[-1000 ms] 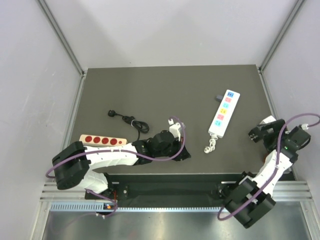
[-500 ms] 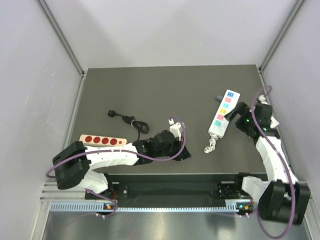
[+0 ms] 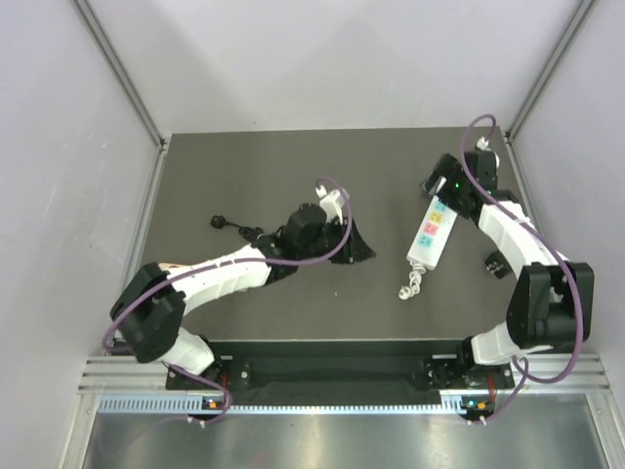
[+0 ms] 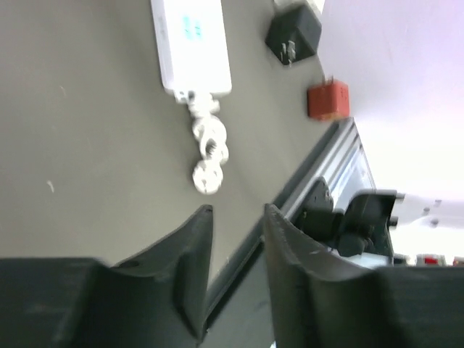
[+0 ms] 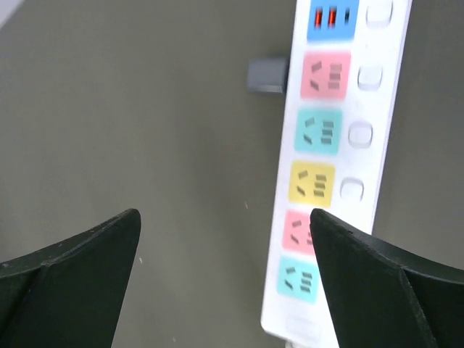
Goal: Pull the plug off the socket
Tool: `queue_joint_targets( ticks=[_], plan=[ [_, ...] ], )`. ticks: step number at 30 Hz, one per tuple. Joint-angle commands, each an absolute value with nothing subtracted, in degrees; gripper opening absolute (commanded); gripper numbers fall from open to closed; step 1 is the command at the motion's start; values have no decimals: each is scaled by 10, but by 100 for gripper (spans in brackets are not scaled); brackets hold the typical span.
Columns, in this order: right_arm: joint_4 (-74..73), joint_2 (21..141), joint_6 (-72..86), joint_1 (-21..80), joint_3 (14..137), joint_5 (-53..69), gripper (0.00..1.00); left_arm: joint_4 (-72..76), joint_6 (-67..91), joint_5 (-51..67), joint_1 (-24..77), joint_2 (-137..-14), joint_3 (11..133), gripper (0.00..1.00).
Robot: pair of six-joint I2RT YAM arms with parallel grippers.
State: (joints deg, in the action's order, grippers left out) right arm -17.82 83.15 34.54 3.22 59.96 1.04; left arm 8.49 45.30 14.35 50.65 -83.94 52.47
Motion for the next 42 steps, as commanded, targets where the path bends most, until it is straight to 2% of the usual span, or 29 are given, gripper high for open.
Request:
queue_joint_targets(
  ticks=[1, 3, 7, 12, 14, 19, 27, 35, 42],
  plan=[
    [-156, 862, 345, 42, 666, -46, 100, 120, 446, 208, 470, -885, 592, 41],
    [-141, 871, 329, 42, 664, -60, 100, 120, 437, 234, 452, -931, 620, 49],
    [-100, 893, 297, 40, 636, -110, 100, 129, 425, 265, 426, -1019, 714, 53],
    [-110, 958, 275, 33, 669, -119, 100, 211, 456, 322, 400, -1158, 810, 52],
    [-101, 969, 282, 30, 671, -113, 100, 221, 462, 332, 395, -1218, 871, 49],
    [-59, 962, 294, 21, 647, -114, 100, 157, 395, 324, 392, -1313, 1027, 47],
    [-5, 964, 330, -31, 599, -115, 100, 148, 358, 319, 367, -1437, 1172, 48],
    [-4, 1009, 344, -40, 613, -120, 100, 196, 330, 335, 355, -1464, 1187, 48],
    [-26, 996, 344, -28, 614, -125, 100, 202, 289, 324, 345, -1414, 1089, 48]
  ],
)
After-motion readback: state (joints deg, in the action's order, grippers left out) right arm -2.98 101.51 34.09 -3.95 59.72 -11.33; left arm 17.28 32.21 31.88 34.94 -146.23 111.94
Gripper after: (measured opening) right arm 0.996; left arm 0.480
